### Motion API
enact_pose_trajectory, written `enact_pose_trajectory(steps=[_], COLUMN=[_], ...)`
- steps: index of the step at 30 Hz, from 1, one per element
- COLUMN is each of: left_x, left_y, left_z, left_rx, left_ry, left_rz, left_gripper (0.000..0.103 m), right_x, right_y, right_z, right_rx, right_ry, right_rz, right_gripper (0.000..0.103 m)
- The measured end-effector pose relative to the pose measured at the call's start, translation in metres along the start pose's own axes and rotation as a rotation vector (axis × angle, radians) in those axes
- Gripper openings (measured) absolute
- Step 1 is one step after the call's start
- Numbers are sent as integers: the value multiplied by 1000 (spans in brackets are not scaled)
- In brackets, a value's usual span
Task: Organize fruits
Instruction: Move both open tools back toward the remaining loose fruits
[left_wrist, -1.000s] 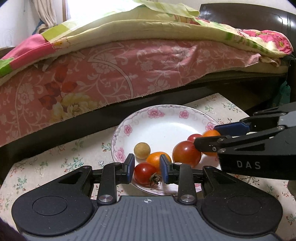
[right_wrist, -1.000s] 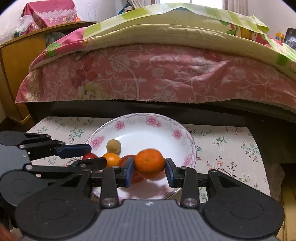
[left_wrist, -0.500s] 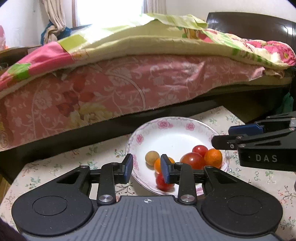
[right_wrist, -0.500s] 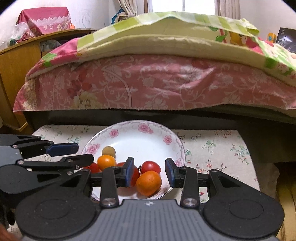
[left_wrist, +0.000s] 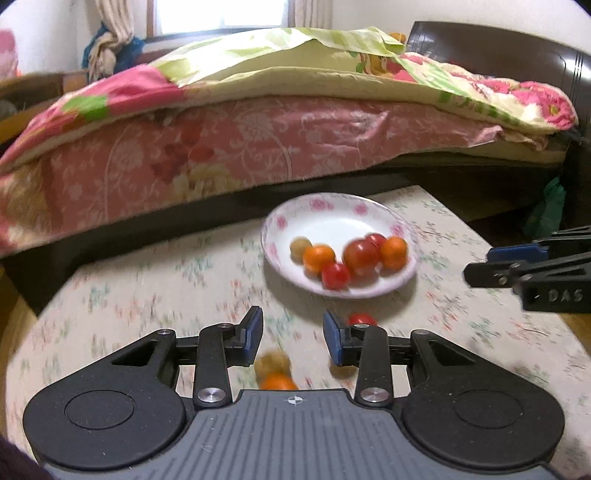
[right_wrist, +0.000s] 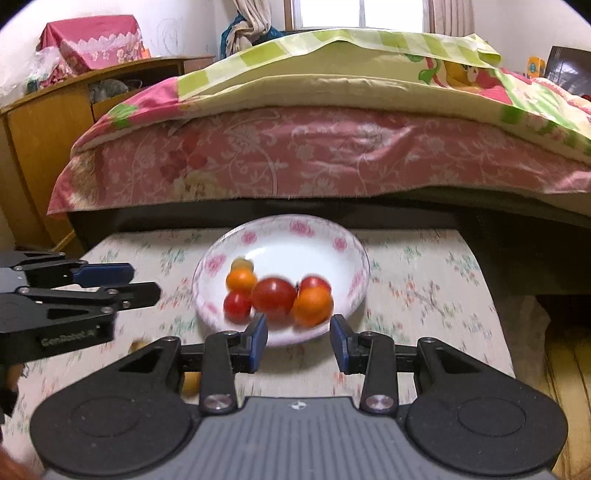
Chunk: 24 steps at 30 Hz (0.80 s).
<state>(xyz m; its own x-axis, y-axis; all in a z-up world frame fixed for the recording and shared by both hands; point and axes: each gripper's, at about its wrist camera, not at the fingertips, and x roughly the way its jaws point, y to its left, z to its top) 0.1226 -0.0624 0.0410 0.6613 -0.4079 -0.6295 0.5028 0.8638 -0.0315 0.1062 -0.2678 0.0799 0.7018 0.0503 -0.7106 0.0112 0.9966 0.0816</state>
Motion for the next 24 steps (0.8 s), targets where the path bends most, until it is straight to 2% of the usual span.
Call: enact_pose_trajectory(steps=[5,8,15,18,24], left_x=[-26,-37,-68,-78,-81], left_y=[-5,-15,-30,-26,-23], left_z=[-16,-17,-15,-14,-17], left_rx=[-26,-7,22,2,-13], left_ry=[-9,-17,-71,-88,-78], left_rz=[-46,-77,-121,-117,-110], left_gripper=[45,45,48,49,49], right_x=[-49,-79,-143,-158,-170], right_y=[6,13,51,68,88], right_z=[-14,-19,-21,-20,-20], right_rx=[0,4,-59,-91,-130], right_ry=[4,14,2,-13,-20], right_rz=[-38,-60,-115,-109,-85], right_gripper=[37,37,37,47,47])
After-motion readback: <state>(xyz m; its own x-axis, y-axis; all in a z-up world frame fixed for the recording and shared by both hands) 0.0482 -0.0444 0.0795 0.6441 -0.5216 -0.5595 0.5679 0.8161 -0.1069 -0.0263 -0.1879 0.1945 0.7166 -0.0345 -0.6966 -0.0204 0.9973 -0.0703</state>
